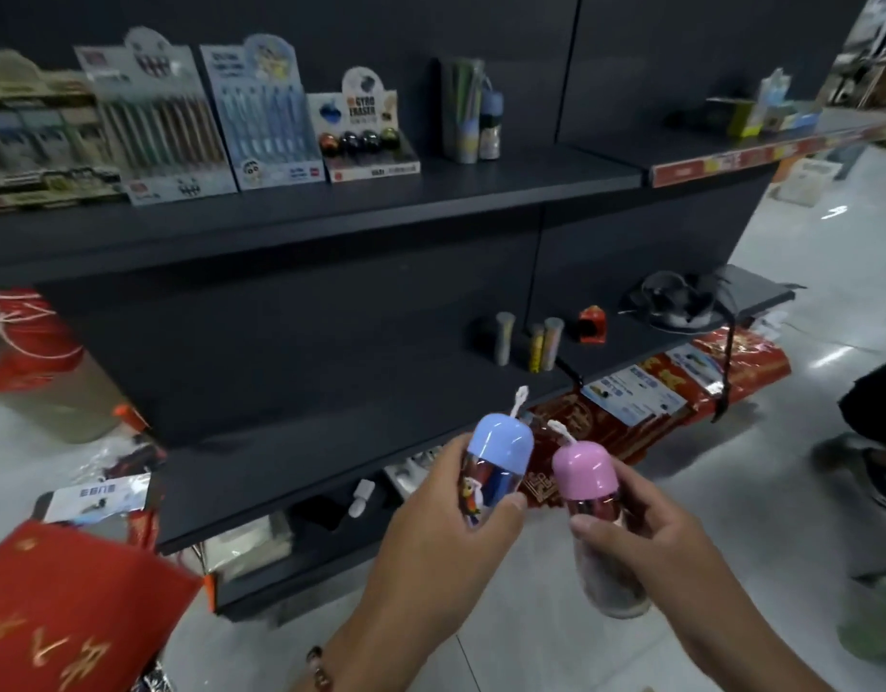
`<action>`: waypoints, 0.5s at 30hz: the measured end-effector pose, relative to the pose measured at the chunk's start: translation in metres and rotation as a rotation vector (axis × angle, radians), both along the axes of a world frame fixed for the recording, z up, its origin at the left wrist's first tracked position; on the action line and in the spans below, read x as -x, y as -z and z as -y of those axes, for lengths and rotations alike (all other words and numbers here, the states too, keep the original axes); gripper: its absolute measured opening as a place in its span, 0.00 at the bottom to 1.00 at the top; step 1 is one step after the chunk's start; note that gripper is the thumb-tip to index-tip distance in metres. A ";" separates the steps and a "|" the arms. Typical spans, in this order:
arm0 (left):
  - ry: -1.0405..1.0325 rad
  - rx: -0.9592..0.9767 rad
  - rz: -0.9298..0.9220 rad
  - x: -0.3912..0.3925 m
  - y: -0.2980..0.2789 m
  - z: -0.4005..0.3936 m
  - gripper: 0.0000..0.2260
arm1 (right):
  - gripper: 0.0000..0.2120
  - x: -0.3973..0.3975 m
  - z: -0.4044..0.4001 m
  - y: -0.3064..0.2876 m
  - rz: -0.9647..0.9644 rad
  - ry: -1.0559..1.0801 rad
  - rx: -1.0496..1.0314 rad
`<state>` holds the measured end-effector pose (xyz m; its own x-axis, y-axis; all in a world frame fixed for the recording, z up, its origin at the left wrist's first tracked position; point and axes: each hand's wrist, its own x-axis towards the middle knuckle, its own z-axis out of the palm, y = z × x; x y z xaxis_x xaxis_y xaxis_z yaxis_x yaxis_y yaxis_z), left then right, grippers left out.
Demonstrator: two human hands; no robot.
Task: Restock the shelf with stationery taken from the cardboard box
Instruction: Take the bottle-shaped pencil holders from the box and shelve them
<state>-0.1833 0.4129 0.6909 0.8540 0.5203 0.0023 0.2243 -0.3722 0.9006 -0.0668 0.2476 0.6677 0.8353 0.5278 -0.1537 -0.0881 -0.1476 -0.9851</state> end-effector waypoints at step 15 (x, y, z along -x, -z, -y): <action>0.010 -0.395 0.019 -0.133 -0.059 -0.181 0.20 | 0.27 -0.158 -0.144 -0.037 0.205 -0.028 -0.016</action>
<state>-0.0498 0.5934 0.7501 0.8567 0.4682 0.2164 0.2041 -0.6930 0.6914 0.0916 0.3914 0.7045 0.8330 0.5526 0.0261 0.1181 -0.1316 -0.9842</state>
